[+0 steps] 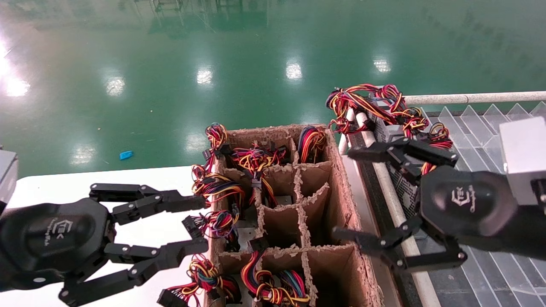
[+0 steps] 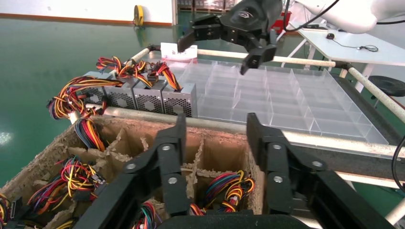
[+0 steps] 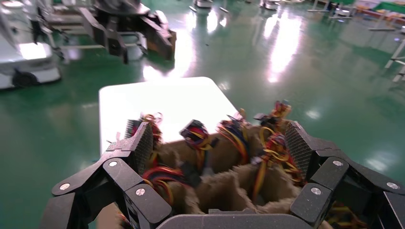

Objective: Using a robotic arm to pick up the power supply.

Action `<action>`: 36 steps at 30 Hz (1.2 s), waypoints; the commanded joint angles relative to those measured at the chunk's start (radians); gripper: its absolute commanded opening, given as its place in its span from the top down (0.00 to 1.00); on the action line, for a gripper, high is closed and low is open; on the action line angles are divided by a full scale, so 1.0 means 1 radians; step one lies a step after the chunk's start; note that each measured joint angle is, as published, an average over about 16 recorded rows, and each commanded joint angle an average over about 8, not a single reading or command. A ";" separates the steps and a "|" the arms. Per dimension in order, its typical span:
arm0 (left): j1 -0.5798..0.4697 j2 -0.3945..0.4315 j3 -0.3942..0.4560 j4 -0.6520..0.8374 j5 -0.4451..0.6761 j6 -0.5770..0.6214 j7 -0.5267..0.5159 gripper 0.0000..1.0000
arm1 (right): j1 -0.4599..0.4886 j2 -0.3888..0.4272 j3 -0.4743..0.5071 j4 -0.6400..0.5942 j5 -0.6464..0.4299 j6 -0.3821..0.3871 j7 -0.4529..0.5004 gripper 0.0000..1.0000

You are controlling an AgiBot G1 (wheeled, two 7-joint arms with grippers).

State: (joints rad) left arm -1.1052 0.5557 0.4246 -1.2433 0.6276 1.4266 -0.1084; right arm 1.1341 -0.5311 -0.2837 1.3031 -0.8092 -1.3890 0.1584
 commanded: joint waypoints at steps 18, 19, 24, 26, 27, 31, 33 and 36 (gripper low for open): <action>0.000 0.000 0.000 0.000 0.000 0.000 0.000 0.00 | -0.061 -0.082 0.004 -0.019 0.080 -0.109 0.030 0.00; 0.000 0.000 0.000 0.000 0.000 0.000 0.000 0.00 | -0.063 -0.084 0.005 -0.020 0.082 -0.112 0.030 0.00; 0.000 0.000 0.000 0.000 0.000 0.000 0.000 0.00 | -0.066 -0.088 0.005 -0.021 0.087 -0.117 0.031 0.00; 0.000 0.000 0.000 0.000 0.000 0.000 0.000 0.00 | -0.066 -0.087 0.005 -0.021 0.087 -0.116 0.031 0.00; 0.000 0.000 0.000 0.000 0.000 0.000 0.000 0.00 | -0.065 -0.086 0.005 -0.021 0.087 -0.115 0.031 0.00; 0.000 0.000 0.000 0.000 0.000 0.000 0.000 0.00 | -0.064 -0.084 0.005 -0.020 0.085 -0.112 0.030 0.00; 0.000 0.000 0.000 0.000 0.000 0.000 0.000 0.00 | -0.063 -0.083 0.005 -0.020 0.084 -0.111 0.030 0.00; 0.000 0.000 0.000 0.000 0.000 0.000 0.000 0.00 | -0.062 -0.082 0.005 -0.020 0.082 -0.110 0.030 0.00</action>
State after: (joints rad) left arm -1.1050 0.5556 0.4245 -1.2429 0.6275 1.4264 -0.1084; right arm 1.0719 -0.6136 -0.2784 1.2830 -0.7266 -1.4991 0.1886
